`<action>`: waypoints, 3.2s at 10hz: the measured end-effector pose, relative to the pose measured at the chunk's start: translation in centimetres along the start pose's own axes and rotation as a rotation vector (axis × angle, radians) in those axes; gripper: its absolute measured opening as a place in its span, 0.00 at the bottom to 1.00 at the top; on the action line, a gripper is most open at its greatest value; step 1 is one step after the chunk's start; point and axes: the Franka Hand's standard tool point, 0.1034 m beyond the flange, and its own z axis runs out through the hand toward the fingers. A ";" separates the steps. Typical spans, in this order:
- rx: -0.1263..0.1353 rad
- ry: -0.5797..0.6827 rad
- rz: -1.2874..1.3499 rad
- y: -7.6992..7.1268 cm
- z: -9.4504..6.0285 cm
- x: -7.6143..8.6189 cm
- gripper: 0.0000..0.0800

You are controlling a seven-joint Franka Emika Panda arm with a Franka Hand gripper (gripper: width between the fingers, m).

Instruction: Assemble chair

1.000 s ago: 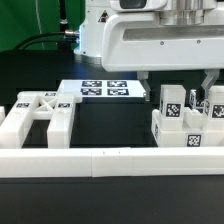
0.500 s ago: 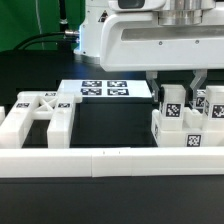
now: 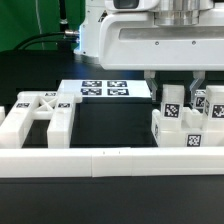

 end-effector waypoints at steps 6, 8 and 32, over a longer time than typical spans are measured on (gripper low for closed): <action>0.011 0.008 0.452 0.5 0.1 0.3 0.36; 0.024 0.000 0.652 0.8 0.1 0.3 0.36; -0.004 0.028 -0.388 0.3 0.0 0.5 0.66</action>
Offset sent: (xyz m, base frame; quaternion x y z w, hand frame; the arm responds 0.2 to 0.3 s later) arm 0.0000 0.0000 0.0000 0.0000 0.0000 0.1938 0.9810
